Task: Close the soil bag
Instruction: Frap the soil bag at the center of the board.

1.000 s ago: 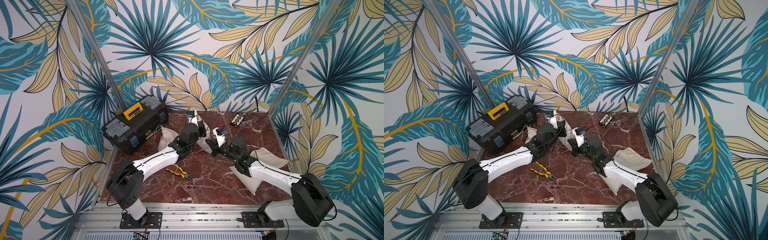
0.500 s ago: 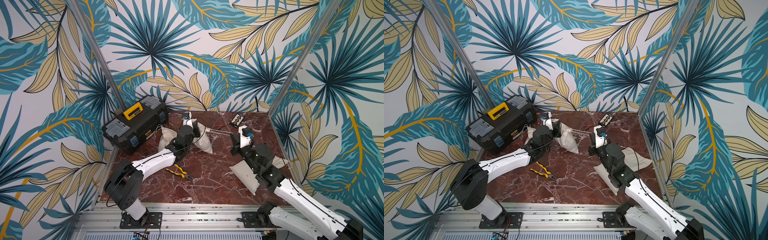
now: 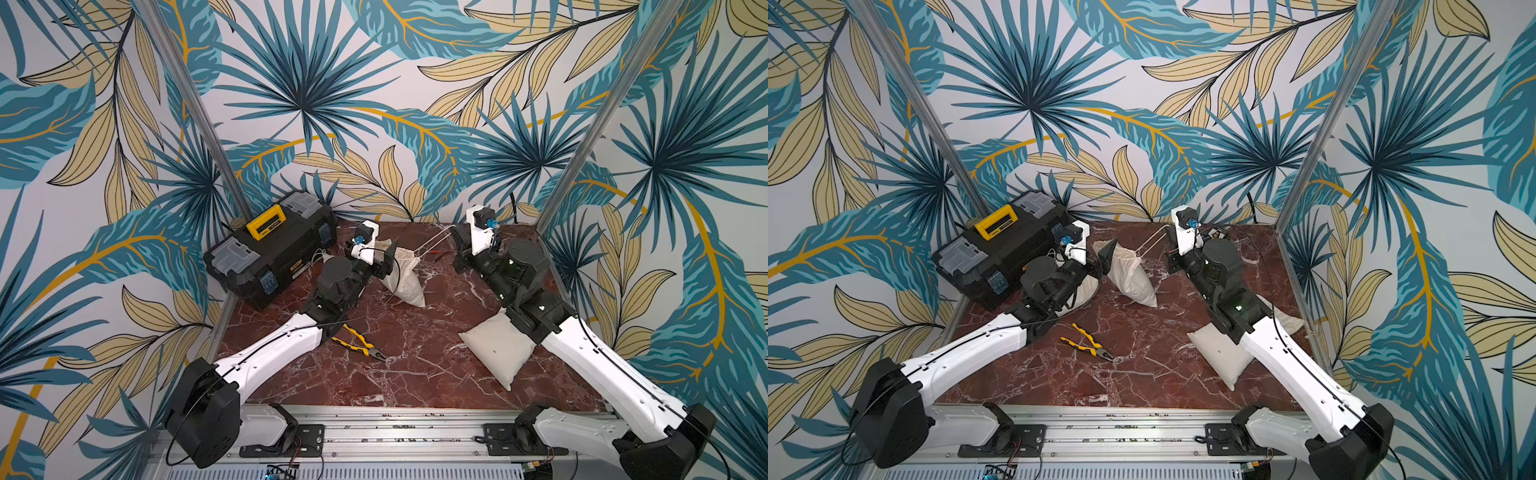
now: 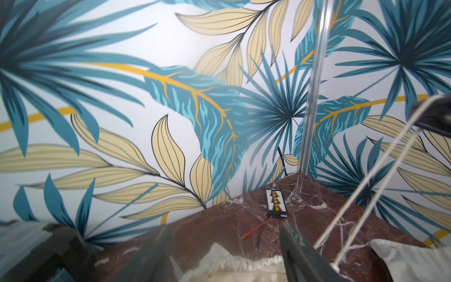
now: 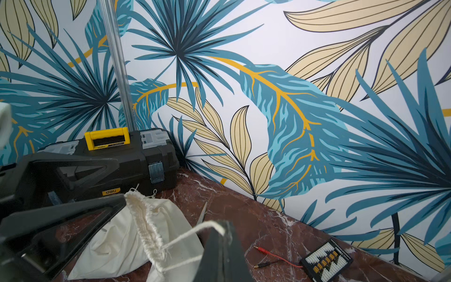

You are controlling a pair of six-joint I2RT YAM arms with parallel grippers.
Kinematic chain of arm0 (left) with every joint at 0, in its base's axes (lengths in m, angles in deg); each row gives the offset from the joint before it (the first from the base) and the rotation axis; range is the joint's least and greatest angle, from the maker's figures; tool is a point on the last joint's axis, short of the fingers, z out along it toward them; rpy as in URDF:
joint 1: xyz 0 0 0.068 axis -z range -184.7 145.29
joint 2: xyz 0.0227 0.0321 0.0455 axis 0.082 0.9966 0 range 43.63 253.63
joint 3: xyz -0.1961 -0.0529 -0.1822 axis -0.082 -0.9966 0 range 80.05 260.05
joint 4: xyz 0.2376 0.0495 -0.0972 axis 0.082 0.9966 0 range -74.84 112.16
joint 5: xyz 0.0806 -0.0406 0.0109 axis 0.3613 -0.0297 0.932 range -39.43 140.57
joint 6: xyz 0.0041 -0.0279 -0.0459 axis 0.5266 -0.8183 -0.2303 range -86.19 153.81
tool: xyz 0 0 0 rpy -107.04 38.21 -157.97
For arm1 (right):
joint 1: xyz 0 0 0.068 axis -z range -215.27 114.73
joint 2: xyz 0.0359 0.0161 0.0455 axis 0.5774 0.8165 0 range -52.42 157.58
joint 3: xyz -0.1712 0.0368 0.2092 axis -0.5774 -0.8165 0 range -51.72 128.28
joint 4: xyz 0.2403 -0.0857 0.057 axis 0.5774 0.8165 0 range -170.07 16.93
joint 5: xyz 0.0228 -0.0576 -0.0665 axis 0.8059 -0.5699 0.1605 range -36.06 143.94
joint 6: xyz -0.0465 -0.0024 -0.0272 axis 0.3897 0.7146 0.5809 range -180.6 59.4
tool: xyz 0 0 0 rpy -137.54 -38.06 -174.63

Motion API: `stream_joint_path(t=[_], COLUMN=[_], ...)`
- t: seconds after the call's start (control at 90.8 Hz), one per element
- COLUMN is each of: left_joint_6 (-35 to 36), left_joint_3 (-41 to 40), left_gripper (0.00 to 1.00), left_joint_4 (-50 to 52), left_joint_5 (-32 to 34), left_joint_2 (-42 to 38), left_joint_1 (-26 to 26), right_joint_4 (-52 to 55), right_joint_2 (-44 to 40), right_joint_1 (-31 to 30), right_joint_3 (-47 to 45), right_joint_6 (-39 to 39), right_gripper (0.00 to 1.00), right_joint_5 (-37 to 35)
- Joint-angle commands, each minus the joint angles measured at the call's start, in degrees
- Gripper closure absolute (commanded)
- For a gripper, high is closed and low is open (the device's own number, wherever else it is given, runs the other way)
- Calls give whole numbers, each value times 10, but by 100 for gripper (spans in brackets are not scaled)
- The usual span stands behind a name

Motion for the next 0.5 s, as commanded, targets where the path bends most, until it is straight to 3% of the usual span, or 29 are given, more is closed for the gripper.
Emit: stream_joint_path(t=[0.0,0.077,0.22,0.408,0.485], left_joint_6=[89,127,200,244,255], left_joint_3=[-8,-1,15,63,92], left_gripper=[15,10,6,7,13], left_joint_4=[-5,0,2,48,79], left_joint_5=[-118,-163,-179,-219,-219], left_joint_2=[-3,3,23,57,73], left_joint_1=[0,10,29,35,37], right_joint_4=[25,26,28,28,27], right_joint_2=[9,8,3,-1,-5], right_joint_1=[1,0,0,0,0], right_joint_3=[25,29,26,16,14], right_joint_6=[7,3,-4,-9,-8], right_gripper=[100,100,100,100,100], right_joint_5=[25,28,28,30,31])
